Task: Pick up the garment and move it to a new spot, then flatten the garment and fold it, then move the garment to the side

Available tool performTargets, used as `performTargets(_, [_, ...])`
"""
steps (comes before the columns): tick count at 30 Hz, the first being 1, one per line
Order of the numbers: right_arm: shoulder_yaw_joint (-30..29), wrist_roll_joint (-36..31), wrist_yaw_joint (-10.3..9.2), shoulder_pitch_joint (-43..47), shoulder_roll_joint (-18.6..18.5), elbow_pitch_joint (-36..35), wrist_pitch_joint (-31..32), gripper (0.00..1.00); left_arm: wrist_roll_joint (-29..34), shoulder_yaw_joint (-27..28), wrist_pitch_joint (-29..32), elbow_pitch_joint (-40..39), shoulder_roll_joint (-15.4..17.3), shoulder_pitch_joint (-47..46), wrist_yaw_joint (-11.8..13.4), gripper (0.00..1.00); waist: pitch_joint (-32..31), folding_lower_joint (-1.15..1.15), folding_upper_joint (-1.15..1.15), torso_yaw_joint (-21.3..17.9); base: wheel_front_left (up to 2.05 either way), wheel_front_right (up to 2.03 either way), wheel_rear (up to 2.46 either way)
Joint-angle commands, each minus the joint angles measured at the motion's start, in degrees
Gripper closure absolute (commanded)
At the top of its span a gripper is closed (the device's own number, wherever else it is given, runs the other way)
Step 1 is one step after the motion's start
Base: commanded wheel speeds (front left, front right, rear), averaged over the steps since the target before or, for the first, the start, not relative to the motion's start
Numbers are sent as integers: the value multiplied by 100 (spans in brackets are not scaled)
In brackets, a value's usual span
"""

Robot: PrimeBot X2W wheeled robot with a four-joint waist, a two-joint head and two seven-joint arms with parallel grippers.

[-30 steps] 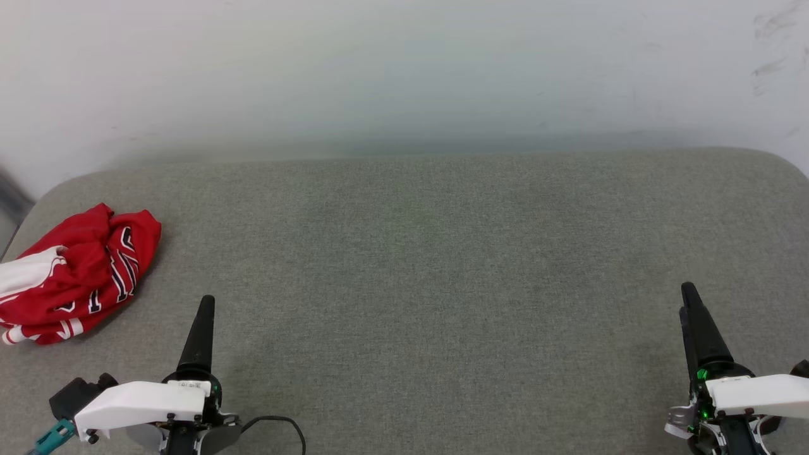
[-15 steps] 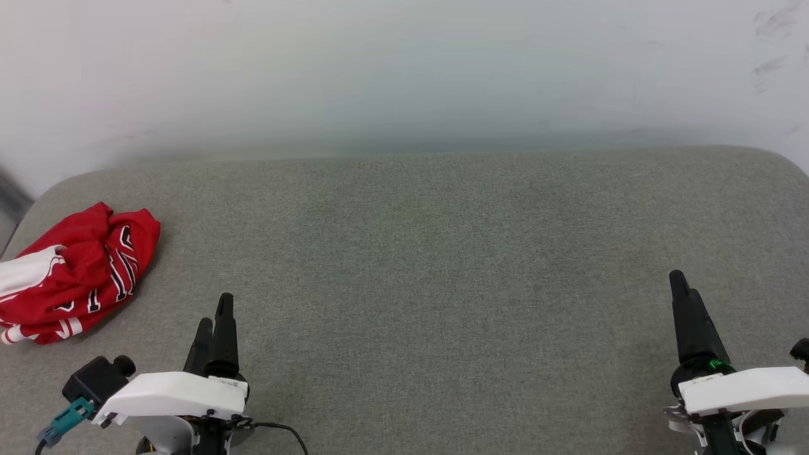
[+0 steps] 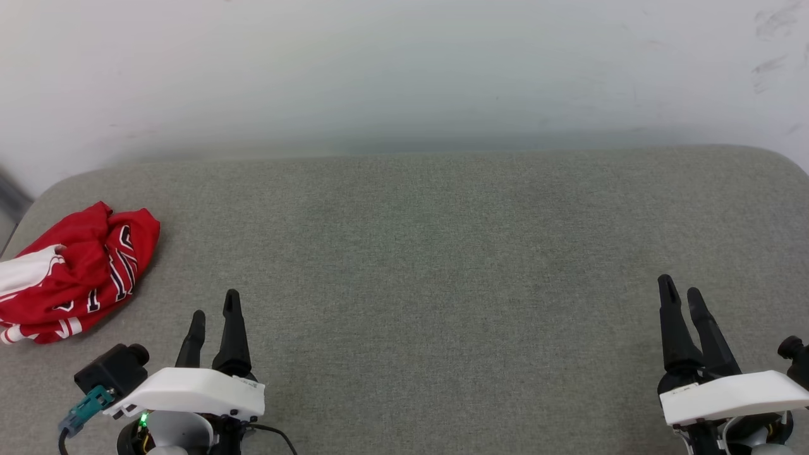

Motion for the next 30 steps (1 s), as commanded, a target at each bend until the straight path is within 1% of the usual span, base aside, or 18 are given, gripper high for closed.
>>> performTargets(1, [12, -220, 2, -42, -2, -97, -58, 0, 204, -62, -67, -111, 67, 6, 61, 0, 2, 0, 0, 1, 0, 0, 0])
performTargets(13, [86, -1110, 2, 28, -1, -209, -262, 0, 1011, -395, -270, -269, 201, 39, 333, 0, 11, 0, 0, 13, 0, 0, 0])
performTargets(30, [166, -2101, 2, 89, -1, -371, -498, 0, 1968, -731, -511, -423, 326, 78, 566, 0, 40, 0, 0, 45, 0, 0, 0])
